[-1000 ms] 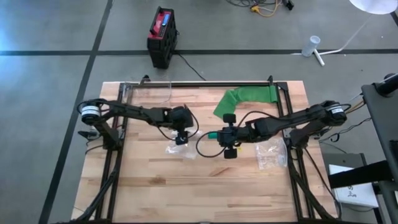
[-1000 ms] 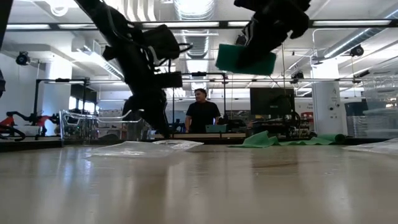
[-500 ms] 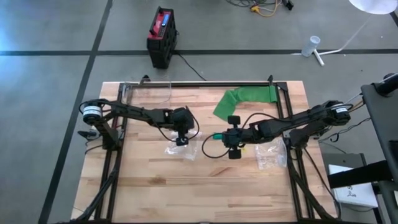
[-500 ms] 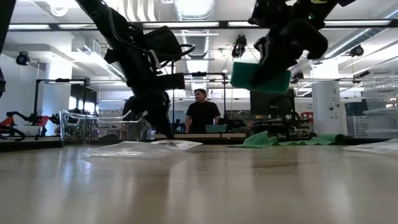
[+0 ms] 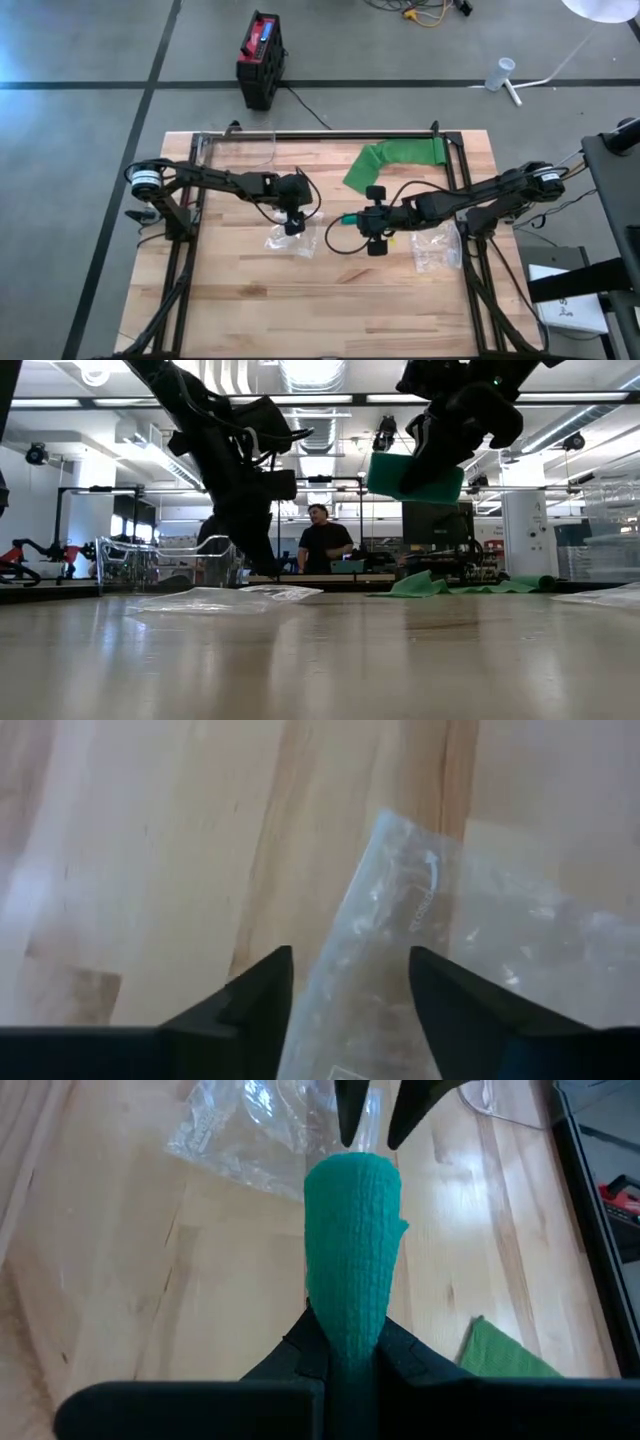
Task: Roll bandage
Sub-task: Put the blue rolled bandage into the transparent zip bag
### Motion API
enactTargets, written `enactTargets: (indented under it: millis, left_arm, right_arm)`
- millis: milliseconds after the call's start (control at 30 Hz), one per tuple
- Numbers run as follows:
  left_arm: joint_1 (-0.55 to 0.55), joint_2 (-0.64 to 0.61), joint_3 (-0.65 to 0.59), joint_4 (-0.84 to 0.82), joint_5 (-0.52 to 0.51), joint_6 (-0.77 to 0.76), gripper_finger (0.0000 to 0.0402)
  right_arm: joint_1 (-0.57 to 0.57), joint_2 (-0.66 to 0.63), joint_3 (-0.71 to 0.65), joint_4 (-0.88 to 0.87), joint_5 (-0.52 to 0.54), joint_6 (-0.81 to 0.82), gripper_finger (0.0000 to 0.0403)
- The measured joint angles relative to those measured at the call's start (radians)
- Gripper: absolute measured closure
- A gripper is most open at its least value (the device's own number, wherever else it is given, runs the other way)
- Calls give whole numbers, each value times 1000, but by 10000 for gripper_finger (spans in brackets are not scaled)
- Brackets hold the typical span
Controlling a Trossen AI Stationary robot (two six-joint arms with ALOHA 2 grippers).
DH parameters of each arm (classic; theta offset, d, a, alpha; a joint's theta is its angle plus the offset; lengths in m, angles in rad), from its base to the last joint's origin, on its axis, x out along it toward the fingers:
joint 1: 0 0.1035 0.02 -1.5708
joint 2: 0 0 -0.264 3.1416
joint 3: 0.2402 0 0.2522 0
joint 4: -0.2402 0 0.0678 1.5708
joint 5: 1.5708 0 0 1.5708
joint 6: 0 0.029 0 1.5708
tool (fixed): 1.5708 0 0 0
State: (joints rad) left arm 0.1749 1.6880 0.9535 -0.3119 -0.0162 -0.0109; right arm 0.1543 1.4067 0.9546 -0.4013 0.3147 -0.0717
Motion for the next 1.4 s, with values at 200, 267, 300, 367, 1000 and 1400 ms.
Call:
enactTargets:
  millis: [200, 267, 300, 367, 1000, 1400]
  left_arm:
    - [4, 46, -16, 25, 3, 67, 181]
    - [5, 57, -16, 37, 3, 78, 182]
    - [5, 63, -16, 49, 3, 80, 184]
    - [5, 75, -16, 51, 3, 80, 192]
    - [-114, 37, 239, -163, 129, 267, 399]
    - [-212, 26, 627, -472, 269, 448, 401]
  right_arm:
    - [0, 1, -1, 19, -9, 5, 384]
    - [0, 1, -3, 19, -10, 6, 384]
    - [0, 1, -4, 18, -10, 6, 383]
    - [0, 1, -4, 18, -10, 6, 383]
    - [6, 2, 38, 49, 130, -258, 386]
    - [116, 18, 106, 209, 288, -646, 387]
